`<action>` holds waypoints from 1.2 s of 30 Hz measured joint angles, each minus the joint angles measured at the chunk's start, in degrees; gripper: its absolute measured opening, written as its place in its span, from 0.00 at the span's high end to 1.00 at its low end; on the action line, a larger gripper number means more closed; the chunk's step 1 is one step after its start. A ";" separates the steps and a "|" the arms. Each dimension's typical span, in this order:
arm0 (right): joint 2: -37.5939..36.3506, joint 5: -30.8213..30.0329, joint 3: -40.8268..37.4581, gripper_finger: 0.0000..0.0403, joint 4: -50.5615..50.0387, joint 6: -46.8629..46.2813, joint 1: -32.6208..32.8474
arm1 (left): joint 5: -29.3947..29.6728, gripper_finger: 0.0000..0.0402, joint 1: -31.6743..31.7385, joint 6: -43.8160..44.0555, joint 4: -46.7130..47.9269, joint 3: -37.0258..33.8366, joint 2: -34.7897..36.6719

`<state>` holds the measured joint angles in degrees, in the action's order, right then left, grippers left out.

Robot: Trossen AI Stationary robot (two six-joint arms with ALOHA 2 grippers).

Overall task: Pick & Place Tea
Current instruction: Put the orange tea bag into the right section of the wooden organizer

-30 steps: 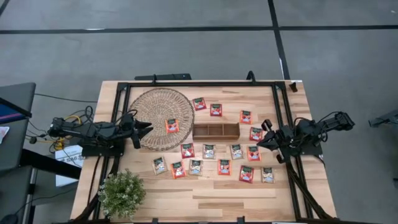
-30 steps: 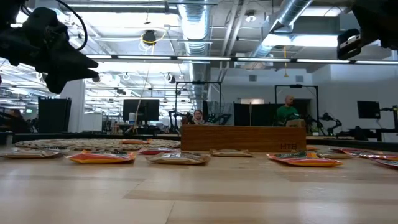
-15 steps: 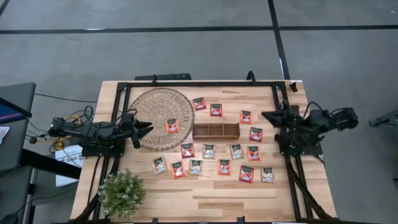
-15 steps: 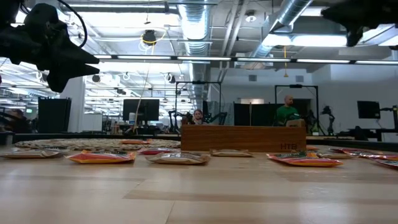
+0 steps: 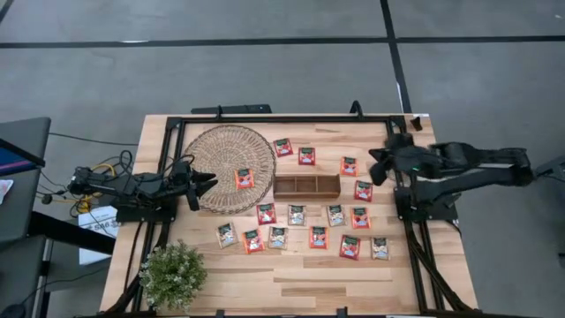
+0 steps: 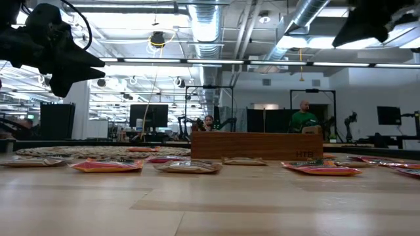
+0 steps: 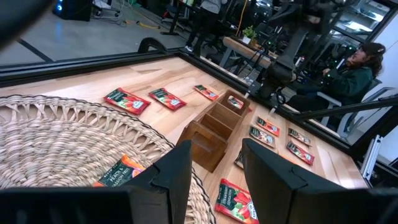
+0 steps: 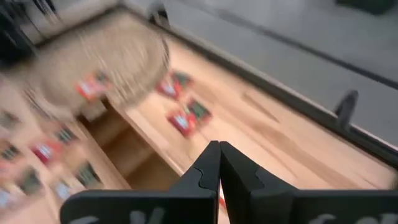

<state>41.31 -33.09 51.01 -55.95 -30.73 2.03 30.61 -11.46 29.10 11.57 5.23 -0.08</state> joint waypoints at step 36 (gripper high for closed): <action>49.86 39.16 8.17 0.50 2.56 49.19 -43.26 | 0.00 0.67 0.00 -0.08 -0.07 0.20 0.00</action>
<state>91.17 6.07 59.18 -53.39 18.46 -41.23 30.61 -11.46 29.02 11.51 5.43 -0.08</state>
